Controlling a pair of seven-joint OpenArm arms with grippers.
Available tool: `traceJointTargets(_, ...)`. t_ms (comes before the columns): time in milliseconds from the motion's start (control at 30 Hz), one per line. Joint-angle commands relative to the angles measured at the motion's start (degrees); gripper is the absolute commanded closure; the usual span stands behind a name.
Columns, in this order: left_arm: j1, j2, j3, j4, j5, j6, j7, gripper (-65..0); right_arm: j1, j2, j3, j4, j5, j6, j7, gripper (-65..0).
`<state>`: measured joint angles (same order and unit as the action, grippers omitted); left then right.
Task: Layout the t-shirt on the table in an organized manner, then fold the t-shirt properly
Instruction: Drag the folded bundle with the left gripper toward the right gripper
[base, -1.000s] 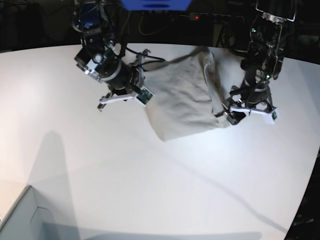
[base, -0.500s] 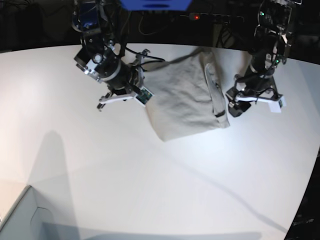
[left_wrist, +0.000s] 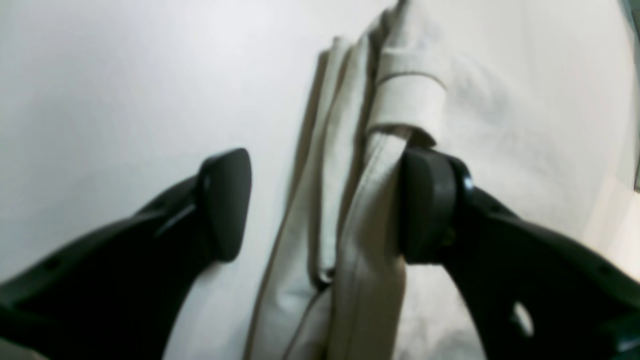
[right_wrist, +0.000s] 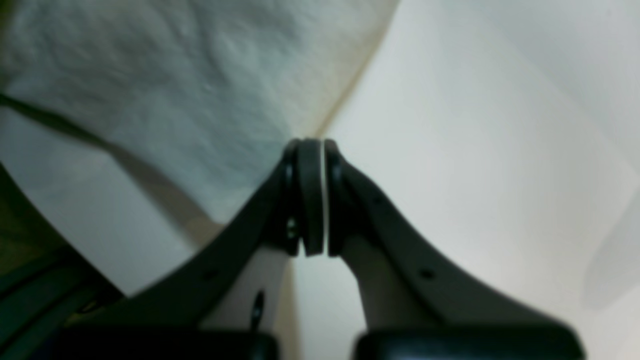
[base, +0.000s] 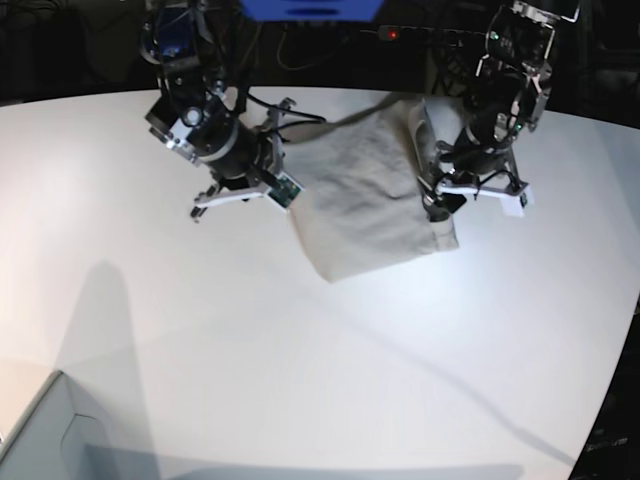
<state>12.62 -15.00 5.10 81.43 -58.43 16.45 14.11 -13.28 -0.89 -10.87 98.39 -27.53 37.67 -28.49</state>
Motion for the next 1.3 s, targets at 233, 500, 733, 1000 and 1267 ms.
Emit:
traceJointTargets(233,-2.9,-0.4,5.1,-2.5,-0.8,0.5,0.4,-43.1,0.4,-0.3,-0.2,1.1,0.6,-0.4,1.2,0.0)
traceJointTargets(500,-8.6,-0.6,11.2,-8.8,-0.8,0.3,0.4,-22.9,0.5,0.1,-0.2,1.2,0.6,-0.4,1.2,0.0)
traceJointTargets(733,-18.7,-2.9,21.4,-17.9,-0.8,-14.5,0.4,-10.2,0.9,0.0,5.5,1.2,0.5,-0.4,1.2,0.0)
traceJointTargets(1000,-38.5,-1.7,45.1,-35.7,-0.7,-26.1,0.0,-8.3,1.9,0.0,19.2,1.2,0.5,-0.4,1.3,0.0)
traceJointTargets(1267,-54.2,10.2,59.8,-50.8,6.3,-35.1,-0.4,-8.3,1.6,-0.3,32.6,3.1,0.5,-0.4,1.3,0.0)
